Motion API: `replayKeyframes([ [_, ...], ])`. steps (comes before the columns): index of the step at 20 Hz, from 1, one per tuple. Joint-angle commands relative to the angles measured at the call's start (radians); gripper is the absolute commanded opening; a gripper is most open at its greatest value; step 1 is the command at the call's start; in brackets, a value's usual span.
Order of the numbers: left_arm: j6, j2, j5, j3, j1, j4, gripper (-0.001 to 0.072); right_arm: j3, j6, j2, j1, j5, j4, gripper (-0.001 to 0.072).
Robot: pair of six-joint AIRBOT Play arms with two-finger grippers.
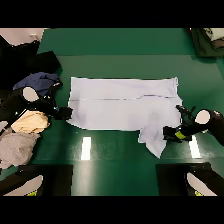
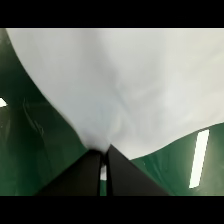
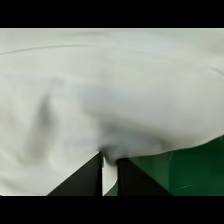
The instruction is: Fold the shirts.
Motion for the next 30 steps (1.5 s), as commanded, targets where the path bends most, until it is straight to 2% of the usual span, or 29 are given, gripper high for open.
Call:
replayKeyframes([
  [1, 0.000, 0.001, 0.000, 0.001, 0.000, 0.000, 0.0027, 0.000, 0.008, 0.017, 0.001, -0.036, -0.004, 0.0022],
  [3, 0.019, 0.001, -0.011, 0.006, 0.000, 0.000, 0.0027, 0.014, 0.005, 0.017, 0.001, -0.005, -0.012, 0.0021],
  [5, 0.033, 0.021, -0.049, 0.033, 0.000, 0.001, 0.0026, 0.071, -0.013, 0.018, 0.001, 0.097, -0.042, 0.0020],
  [7, 0.033, 0.114, -0.056, 0.041, 0.000, 0.000, 0.0026, 0.146, -0.037, 0.045, 0.002, 0.220, -0.082, 0.0020],
  [11, 0.017, 0.322, -0.232, 0.041, 0.000, -0.034, 0.0026, 0.258, -0.044, 0.173, 0.001, 0.402, -0.088, 0.0018],
  [13, 0.018, 0.380, -0.313, 0.040, 0.000, -0.104, 0.0027, 0.282, -0.043, 0.230, 0.001, 0.457, -0.088, 0.0018],
  [15, 0.018, 0.395, -0.325, 0.040, 0.000, -0.138, 0.0027, 0.286, -0.038, 0.270, 0.001, 0.438, -0.086, 0.0018],
  [20, 0.016, 0.393, -0.109, 0.040, 0.000, 0.032, 0.0028, 0.303, -0.035, 0.245, 0.001, 0.231, -0.082, 0.0018],
  [24, -0.071, 0.390, 0.001, 0.021, 0.000, 0.208, 0.0027, 0.425, -0.057, 0.092, 0.002, 0.091, -0.079, 0.0018],
  [30, -0.121, 0.350, 0.306, -0.054, 0.000, 0.227, 0.0027, 0.591, -0.097, -0.163, 0.001, -0.047, -0.080, 0.0018],
])
